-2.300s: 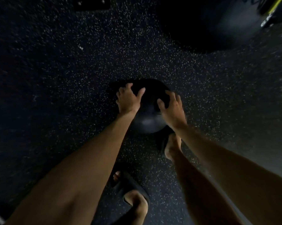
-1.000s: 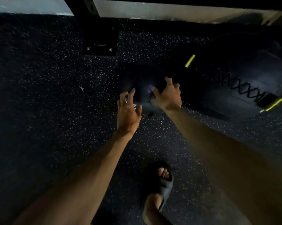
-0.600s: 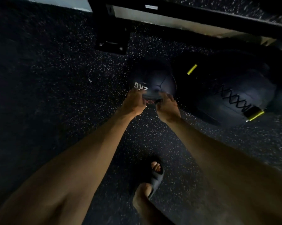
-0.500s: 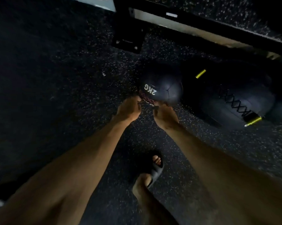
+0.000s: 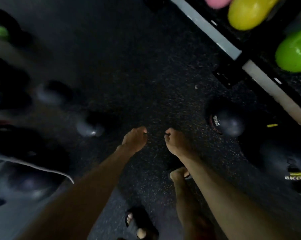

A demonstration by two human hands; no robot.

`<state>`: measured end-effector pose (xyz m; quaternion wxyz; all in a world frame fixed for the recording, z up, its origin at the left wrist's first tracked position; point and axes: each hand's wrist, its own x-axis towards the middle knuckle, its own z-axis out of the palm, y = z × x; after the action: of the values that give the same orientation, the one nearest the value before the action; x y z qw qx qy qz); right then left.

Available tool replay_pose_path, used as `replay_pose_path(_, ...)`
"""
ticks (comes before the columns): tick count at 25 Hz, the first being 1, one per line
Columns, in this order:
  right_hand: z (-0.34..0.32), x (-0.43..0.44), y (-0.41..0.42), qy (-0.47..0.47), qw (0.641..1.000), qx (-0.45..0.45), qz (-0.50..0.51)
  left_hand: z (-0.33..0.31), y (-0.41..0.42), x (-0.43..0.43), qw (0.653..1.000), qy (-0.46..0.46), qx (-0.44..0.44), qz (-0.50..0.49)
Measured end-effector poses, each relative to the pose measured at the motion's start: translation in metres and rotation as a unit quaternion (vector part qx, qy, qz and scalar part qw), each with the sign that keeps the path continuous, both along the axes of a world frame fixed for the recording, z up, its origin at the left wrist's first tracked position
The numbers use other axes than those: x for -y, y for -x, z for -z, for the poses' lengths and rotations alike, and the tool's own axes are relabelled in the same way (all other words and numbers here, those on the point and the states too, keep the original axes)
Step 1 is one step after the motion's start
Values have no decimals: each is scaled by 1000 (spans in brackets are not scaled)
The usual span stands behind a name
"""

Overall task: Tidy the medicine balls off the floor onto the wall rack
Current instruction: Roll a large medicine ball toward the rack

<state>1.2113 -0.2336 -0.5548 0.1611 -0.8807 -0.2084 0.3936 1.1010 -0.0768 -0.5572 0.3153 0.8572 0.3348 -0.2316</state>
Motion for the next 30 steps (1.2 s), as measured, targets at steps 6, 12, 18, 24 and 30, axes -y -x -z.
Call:
replay_pose_path(6,-82,-92,173,22,993,25,-116,-84,198,-57,992,-7,29,-122)
replay_pose_path(12,-129,-187,309,18,972,21,-233,-120,374,-108,968,-20,35,-246)
replay_pose_path(18,-120,-274,414,11,938,18,-346,-121,504,-163,935,-19,33,-352)
replay_pose_path(24,-95,-371,488,24,921,-7,-388,-105,581,-255,927,10,-3,-375)
replay_pose_path(30,-86,-446,534,33,928,-14,-371,-101,620,-347,941,24,-30,-336)
